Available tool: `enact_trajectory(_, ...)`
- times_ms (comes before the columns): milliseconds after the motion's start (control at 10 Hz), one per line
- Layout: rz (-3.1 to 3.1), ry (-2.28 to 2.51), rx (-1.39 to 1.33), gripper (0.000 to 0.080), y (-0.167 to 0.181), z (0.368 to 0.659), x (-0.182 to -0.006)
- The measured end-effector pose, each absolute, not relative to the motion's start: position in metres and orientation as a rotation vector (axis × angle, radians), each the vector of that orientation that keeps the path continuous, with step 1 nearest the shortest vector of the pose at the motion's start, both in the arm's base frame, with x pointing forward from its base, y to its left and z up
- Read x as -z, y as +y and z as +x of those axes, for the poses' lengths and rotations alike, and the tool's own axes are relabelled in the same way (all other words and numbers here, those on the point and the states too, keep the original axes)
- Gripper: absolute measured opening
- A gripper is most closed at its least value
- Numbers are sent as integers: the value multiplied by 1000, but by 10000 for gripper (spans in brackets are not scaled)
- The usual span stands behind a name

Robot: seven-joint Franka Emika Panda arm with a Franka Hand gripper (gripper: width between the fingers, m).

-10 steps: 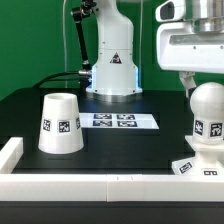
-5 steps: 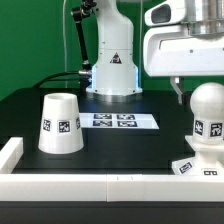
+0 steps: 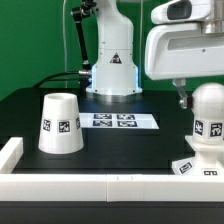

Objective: Assemble lamp

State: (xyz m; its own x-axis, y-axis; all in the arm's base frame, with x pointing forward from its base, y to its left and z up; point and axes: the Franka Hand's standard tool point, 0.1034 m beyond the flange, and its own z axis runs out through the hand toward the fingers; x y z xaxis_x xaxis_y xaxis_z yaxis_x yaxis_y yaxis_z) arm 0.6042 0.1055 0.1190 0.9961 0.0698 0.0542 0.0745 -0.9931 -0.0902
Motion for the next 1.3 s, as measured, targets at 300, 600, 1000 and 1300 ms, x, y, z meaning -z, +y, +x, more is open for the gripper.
enact_trajectory(300, -3026, -436, 91, 699, 102, 604, -119)
enact_trajectory(600, -2980, -815, 104, 699, 99, 605, -118)
enact_trajectory(1000, -2778, -1529, 114, 699, 106, 604, -114)
enact_trajectory(1300, -2600, -1893, 45, 699, 107, 603, -113)
